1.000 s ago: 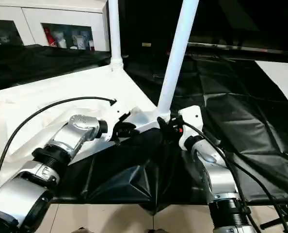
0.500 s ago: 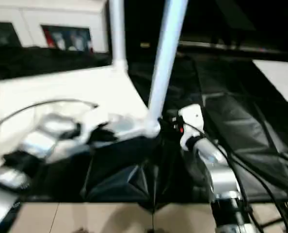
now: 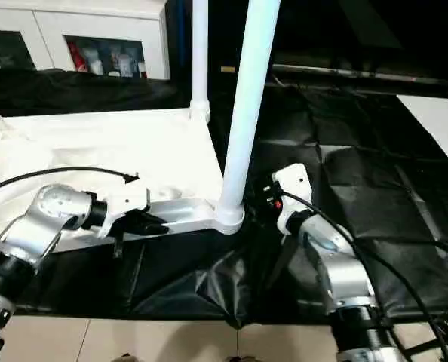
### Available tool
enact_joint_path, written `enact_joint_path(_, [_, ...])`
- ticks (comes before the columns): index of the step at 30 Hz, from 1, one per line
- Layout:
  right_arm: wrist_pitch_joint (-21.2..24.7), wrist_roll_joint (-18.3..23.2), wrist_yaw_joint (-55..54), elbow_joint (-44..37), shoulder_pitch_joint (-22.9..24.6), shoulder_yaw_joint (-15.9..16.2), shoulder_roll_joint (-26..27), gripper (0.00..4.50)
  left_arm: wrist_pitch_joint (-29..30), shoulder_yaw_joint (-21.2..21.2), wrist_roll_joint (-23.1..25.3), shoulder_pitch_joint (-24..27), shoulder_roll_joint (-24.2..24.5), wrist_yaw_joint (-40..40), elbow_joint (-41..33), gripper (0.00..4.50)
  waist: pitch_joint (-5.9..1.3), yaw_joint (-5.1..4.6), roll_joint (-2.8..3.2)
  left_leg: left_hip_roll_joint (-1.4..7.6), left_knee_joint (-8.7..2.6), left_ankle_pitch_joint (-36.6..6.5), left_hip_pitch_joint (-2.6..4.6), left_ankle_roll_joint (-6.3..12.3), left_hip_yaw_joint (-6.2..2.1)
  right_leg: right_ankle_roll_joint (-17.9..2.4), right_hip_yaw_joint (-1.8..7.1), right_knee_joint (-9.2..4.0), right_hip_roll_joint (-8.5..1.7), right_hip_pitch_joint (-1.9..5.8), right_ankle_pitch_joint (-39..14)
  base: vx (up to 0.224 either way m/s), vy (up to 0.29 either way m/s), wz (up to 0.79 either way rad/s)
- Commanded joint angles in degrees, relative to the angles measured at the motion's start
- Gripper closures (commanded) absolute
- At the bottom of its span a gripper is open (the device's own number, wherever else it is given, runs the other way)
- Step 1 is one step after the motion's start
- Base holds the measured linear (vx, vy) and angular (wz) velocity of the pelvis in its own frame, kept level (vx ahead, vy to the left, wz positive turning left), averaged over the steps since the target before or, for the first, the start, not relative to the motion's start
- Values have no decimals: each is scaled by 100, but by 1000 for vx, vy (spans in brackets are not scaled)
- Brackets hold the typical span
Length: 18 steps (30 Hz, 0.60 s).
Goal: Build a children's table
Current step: Rotate leg to tighten
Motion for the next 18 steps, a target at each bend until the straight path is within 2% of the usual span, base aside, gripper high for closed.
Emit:
enact_joint_path(1, [42,1,146,90,8,135,-10,47,27,-78,-123,-2,-91,-164,-255,385,-386,-8,23,110,-425,-1045,-10,131,8,-841,321,-380,-311,408,-1606,0,0,0])
enact_joint_path(2, [28,-9,153,113,23,115,-43,47,120,-49,-198,-23,-131,-185,-333,371,-389,-8,45,117,-426,-1053,-3,105,8,-859,324,-378,-312,408,-1586,0,0,0])
enact_joint_path(4, [30,-26,170,110,55,74,-74,47,268,-53,-207,-80,-192,-128,-441,346,-385,-8,31,113,-424,-1081,-18,107,6,-890,319,-374,-314,418,-1603,0,0,0])
enact_joint_path(6, [41,-36,180,92,73,58,-80,47,309,-76,-171,-110,-214,-82,-473,342,-393,-13,35,108,-415,-1059,-13,120,9,-875,318,-380,-300,418,-1583,0,0,0])
enact_joint_path(7, [61,-31,188,55,93,57,-83,47,335,-109,-152,-125,-233,-72,-483,331,-394,-6,47,108,-414,-1048,-12,120,7,-881,318,-377,-306,420,-1572,0,0,0])
enact_joint_path(9, [73,-29,192,28,107,62,-83,47,388,-138,-128,-138,-258,-45,-483,305,-393,-17,33,99,-411,-1039,-21,132,8,-851,314,-383,-293,424,-1596,0,0,0])
enact_joint_path(10, [84,-22,200,-1,123,76,-84,47,337,-173,-57,-163,-309,34,-436,305,-393,-14,49,100,-413,-1041,-18,132,4,-842,313,-385,-293,422,-1617,0,0,0])
enact_joint_path(13, [106,-8,226,-52,150,106,-89,47,276,-236,108,-241,-447,240,-272,305,-396,-12,43,101,-407,-1058,-10,140,6,-808,311,-405,-287,419,-1657,0,0,0])
enact_joint_path(15, [96,-17,248,-55,160,115,-103,47,322,-289,194,-280,-494,331,-175,305,-394,-16,42,93,-411,-1071,-37,139,-3,-772,302,-405,-291,439,-1736,0,0,0])
enact_joint_path(18, [91,-22,263,-54,163,115,-110,47,319,-309,256,-306,-516,418,-97,305,-394,-29,45,91,-404,-1111,-24,148,-4,-688,298,-439,-290,420,-1923,0,0,0])
